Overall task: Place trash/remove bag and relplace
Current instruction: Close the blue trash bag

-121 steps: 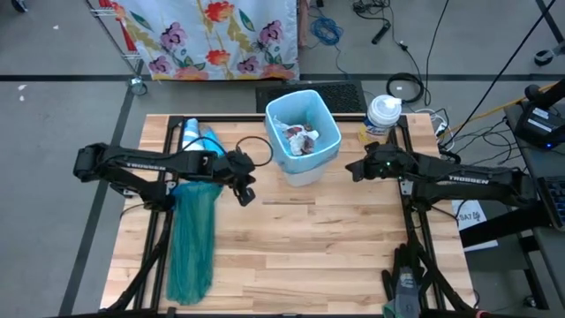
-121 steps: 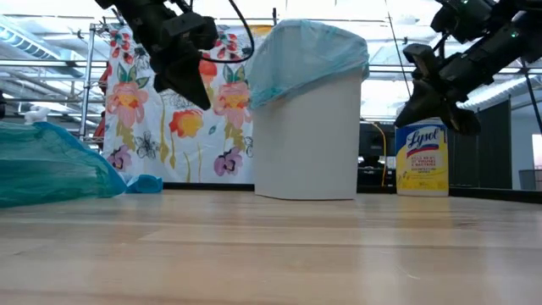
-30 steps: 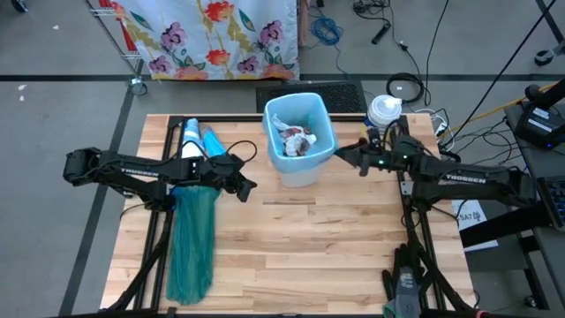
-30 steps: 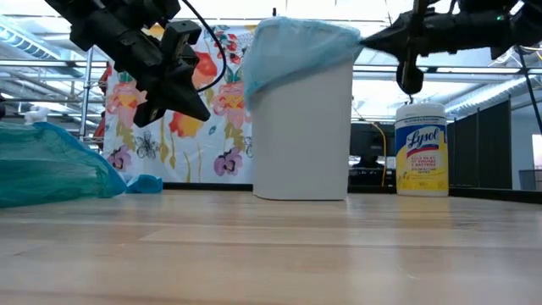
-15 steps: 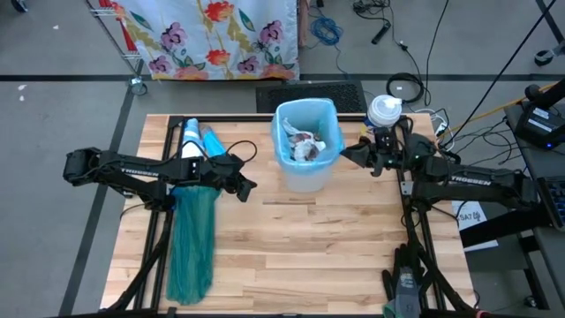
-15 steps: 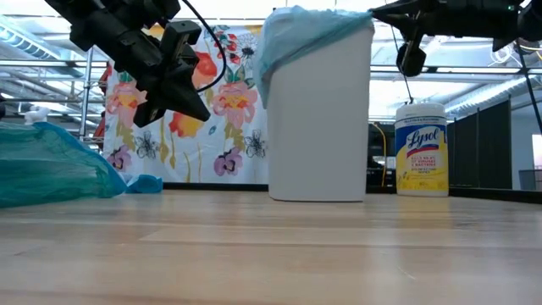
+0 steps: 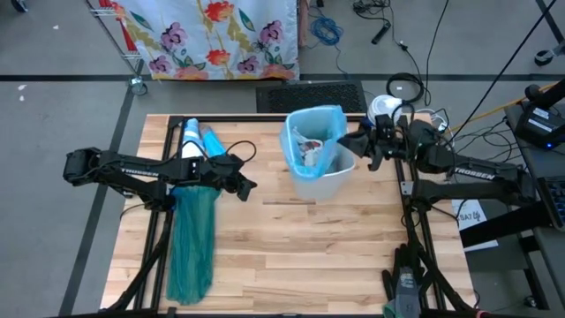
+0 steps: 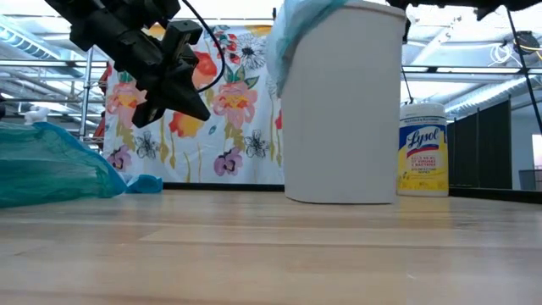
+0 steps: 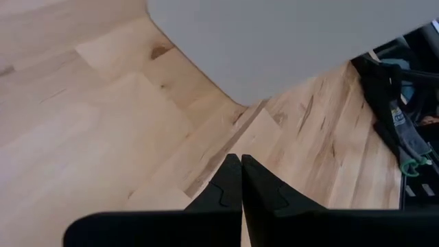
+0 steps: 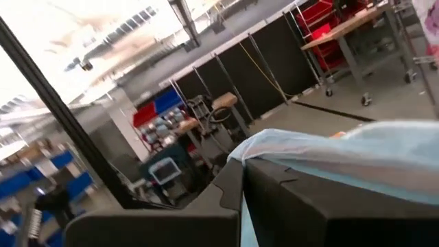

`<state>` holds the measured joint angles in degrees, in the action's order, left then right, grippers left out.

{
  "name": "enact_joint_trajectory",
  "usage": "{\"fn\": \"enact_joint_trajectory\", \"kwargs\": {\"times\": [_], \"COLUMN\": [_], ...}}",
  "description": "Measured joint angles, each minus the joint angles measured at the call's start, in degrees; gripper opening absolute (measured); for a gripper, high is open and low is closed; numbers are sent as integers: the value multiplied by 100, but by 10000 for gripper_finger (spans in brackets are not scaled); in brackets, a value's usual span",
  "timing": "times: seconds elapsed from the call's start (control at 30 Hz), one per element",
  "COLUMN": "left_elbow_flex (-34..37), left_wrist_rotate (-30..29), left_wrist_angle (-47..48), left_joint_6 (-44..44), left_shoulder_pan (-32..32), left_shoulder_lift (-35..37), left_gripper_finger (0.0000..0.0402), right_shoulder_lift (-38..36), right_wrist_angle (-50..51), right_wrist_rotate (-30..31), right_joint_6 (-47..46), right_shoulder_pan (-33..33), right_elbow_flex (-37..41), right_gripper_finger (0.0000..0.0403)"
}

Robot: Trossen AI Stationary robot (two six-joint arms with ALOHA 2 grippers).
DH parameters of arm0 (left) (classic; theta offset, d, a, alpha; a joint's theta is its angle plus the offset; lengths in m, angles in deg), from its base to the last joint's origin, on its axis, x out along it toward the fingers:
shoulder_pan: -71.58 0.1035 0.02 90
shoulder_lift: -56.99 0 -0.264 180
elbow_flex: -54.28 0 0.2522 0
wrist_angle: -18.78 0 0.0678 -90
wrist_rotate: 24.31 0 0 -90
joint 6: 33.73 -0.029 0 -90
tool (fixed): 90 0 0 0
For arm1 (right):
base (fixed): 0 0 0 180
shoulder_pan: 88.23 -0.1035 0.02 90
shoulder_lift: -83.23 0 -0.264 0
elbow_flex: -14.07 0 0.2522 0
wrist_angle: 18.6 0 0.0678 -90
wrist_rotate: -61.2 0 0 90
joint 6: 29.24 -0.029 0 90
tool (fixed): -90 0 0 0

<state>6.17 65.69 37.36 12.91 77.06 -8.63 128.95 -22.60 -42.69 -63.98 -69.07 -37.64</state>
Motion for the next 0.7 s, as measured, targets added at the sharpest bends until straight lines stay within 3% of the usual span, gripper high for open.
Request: {"fn": "enact_joint_trajectory", "kwargs": {"times": [0.37, 0.7], "left_elbow_flex": [-365, -1026], "left_wrist_rotate": [-152, -206], "left_wrist_angle": [345, 415], "left_joint_6": [380, -119], "left_shoulder_pan": [-1, 1], "left_shoulder_lift": [-114, -689], "left_gripper_finger": [0, 0], "right_shoulder_lift": [619, 959], "right_wrist_angle": [422, -391], "right_wrist_rotate": [39, 195], "right_joint_6": [1245, 1671], "right_shoulder_pan": [2, 4], "right_elbow_flex": [-843, -942], "right_gripper_finger": [0, 0]}}
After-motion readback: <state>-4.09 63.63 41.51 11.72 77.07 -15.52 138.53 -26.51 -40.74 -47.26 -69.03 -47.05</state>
